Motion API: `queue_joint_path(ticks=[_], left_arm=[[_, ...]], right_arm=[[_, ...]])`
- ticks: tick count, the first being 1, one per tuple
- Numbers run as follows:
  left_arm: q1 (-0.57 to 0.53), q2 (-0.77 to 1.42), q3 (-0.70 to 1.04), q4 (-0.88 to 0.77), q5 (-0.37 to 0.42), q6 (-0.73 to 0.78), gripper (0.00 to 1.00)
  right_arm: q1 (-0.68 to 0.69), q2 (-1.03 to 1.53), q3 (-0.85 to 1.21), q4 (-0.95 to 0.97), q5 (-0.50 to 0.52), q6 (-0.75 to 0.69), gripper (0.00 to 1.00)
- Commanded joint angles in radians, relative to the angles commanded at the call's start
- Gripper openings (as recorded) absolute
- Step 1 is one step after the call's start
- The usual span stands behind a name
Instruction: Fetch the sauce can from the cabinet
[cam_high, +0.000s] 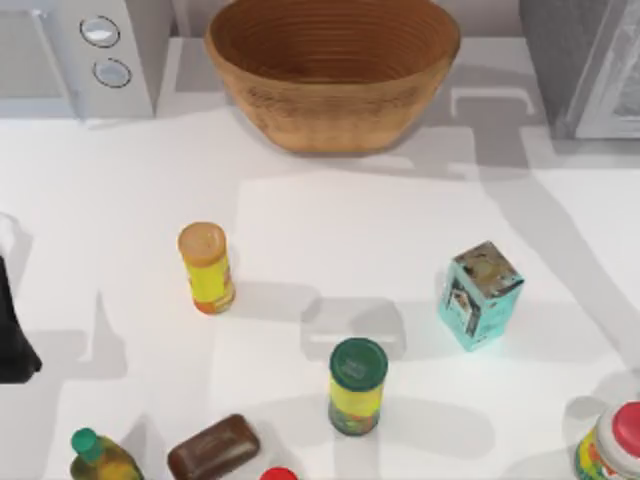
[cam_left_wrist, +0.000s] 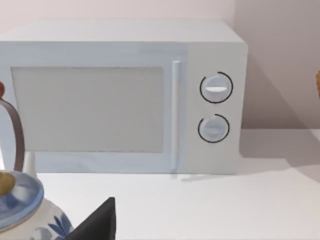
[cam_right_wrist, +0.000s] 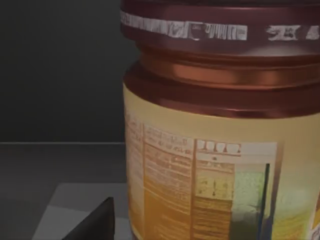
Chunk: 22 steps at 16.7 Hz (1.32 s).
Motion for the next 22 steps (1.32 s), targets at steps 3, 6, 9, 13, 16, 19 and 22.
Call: queue_joint_path(ticks=[3, 6, 9, 13, 16, 19, 22], left_arm=[[0.000, 0.000, 0.000, 0.000, 0.000, 0.000, 1.00], [0.000, 0.000, 0.000, 0.000, 0.000, 0.000, 1.00], [0.000, 0.000, 0.000, 0.000, 0.000, 0.000, 1.00], [0.000, 0.000, 0.000, 0.000, 0.000, 0.000, 1.00], [0.000, 0.000, 0.000, 0.000, 0.000, 0.000, 1.00], [0.000, 0.000, 0.000, 0.000, 0.000, 0.000, 1.00], [0.000, 0.000, 0.000, 0.000, 0.000, 0.000, 1.00]], right_arm=[[-0.003, -0.004, -0.004, -0.001, -0.002, 0.000, 1.00], [-0.019, 0.037, 0.037, 0.000, -0.018, 0.000, 1.00], [-0.055, 0.130, 0.128, 0.002, -0.053, 0.000, 1.00], [-0.088, 0.203, 0.199, 0.005, -0.085, 0.000, 1.00], [-0.088, 0.203, 0.199, 0.005, -0.085, 0.000, 1.00], [-0.088, 0.203, 0.199, 0.005, -0.085, 0.000, 0.77], [-0.088, 0.203, 0.199, 0.005, -0.085, 0.000, 0.55]])
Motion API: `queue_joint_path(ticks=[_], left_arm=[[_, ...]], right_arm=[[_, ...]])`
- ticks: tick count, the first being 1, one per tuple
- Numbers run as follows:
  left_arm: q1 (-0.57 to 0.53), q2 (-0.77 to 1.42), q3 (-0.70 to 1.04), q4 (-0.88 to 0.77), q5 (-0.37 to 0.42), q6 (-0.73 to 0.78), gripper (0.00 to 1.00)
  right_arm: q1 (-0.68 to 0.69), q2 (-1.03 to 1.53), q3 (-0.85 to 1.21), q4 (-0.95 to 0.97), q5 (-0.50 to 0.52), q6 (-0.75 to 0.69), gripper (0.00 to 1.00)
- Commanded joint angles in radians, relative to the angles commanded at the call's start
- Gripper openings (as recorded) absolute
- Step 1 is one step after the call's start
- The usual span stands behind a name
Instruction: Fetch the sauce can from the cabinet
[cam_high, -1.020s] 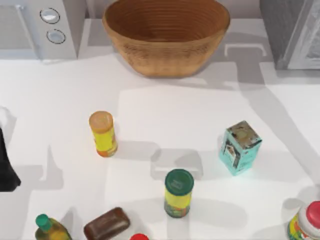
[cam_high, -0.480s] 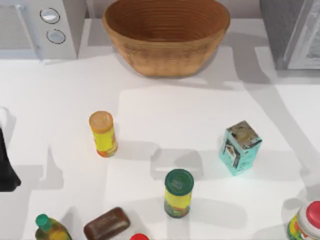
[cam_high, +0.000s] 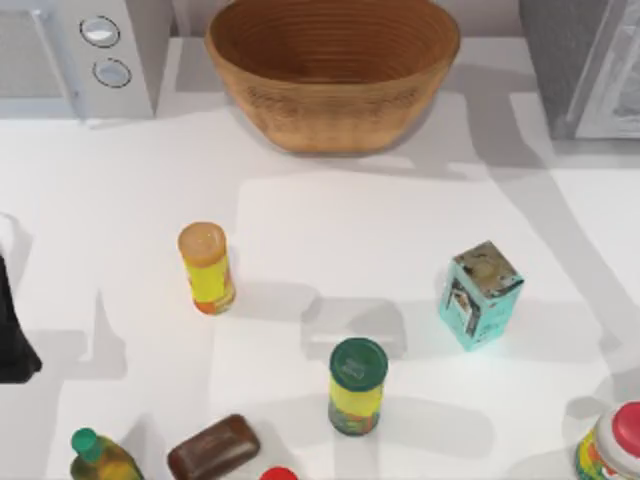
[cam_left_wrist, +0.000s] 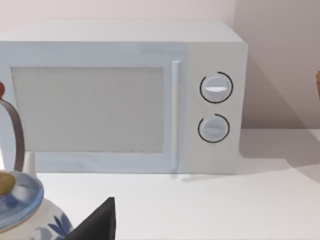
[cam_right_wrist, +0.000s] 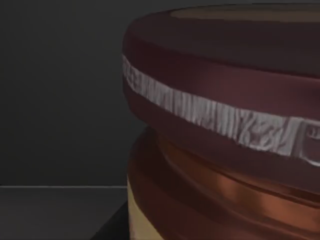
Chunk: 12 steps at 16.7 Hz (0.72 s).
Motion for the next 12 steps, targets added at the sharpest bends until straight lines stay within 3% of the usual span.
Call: queue_joint_path(ticks=[7, 12], left_arm=[[0.000, 0.000, 0.000, 0.000, 0.000, 0.000, 1.00], [0.000, 0.000, 0.000, 0.000, 0.000, 0.000, 1.00]], right_arm=[[0.000, 0.000, 0.000, 0.000, 0.000, 0.000, 0.02], [0.000, 0.000, 0.000, 0.000, 0.000, 0.000, 0.00]])
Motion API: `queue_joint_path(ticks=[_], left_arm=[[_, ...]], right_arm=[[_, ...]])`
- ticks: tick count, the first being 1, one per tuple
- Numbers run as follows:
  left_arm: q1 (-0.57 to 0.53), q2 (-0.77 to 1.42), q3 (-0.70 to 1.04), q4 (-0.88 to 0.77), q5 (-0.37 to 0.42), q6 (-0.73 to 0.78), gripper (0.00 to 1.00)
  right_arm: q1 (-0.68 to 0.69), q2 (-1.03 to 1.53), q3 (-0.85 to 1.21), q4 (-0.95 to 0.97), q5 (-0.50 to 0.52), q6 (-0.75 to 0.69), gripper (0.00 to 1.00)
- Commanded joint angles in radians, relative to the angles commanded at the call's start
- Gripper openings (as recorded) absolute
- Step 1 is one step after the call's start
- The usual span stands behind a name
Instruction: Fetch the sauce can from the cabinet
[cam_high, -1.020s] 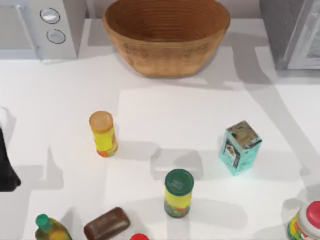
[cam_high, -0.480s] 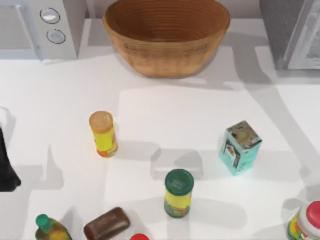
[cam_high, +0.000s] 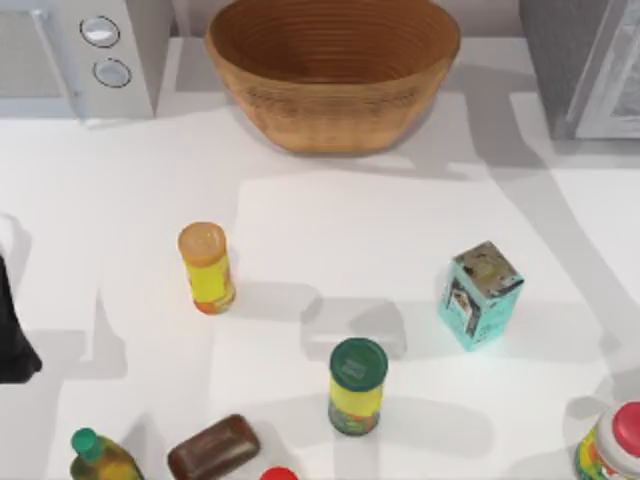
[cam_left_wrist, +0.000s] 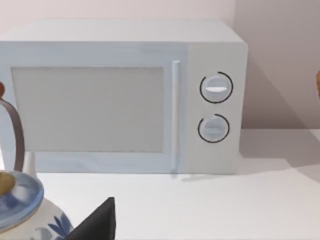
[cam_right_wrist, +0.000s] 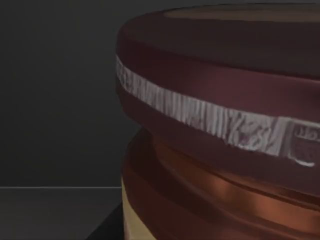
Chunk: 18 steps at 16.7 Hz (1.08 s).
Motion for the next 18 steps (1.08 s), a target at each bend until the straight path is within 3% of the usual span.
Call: queue_joint_path(ticks=[6, 14, 18], left_arm=[[0.000, 0.000, 0.000, 0.000, 0.000, 0.000, 1.00], [0.000, 0.000, 0.000, 0.000, 0.000, 0.000, 1.00], [0.000, 0.000, 0.000, 0.000, 0.000, 0.000, 1.00]], right_arm=[[0.018, -0.012, 0.009, -0.016, 0.016, 0.003, 0.00], [0.370, -0.269, 0.066, -0.340, 0.362, 0.002, 0.00], [0.414, -0.313, 0.065, -0.385, 0.407, 0.001, 0.00]])
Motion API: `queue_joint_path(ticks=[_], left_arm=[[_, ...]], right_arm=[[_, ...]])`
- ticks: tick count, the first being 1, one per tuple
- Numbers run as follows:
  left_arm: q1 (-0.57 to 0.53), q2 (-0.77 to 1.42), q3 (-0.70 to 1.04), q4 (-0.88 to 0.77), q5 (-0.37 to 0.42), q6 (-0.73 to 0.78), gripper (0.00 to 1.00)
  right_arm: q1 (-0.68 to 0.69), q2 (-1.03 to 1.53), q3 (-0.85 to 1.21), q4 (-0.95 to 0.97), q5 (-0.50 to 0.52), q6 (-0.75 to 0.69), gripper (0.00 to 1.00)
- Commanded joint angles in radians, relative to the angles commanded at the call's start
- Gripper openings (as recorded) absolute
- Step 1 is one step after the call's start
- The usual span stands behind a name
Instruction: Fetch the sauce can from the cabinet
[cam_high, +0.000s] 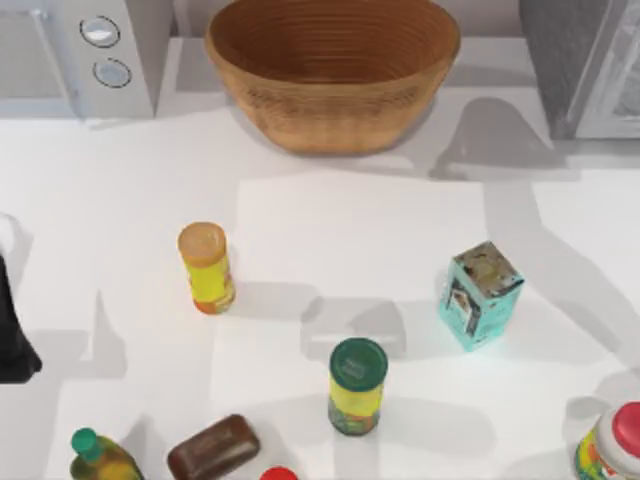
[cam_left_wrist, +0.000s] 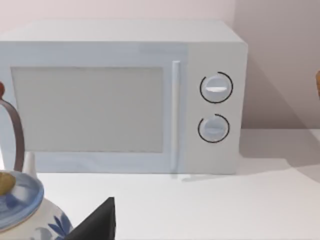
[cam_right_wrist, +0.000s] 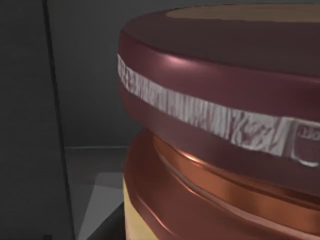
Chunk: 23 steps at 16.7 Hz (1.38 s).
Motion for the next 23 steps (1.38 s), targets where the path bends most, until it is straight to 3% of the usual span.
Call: queue_joint_path(ticks=[5, 9, 23], left_arm=[[0.000, 0.000, 0.000, 0.000, 0.000, 0.000, 1.00], [0.000, 0.000, 0.000, 0.000, 0.000, 0.000, 1.00], [0.000, 0.000, 0.000, 0.000, 0.000, 0.000, 1.00]], right_arm=[[-0.016, -0.020, -0.030, 0.015, -0.014, 0.001, 0.00], [-0.083, -0.138, -0.216, 0.083, -0.083, -0.001, 0.00], [-0.571, -0.966, -1.520, 0.537, -0.584, -0.015, 0.00]])
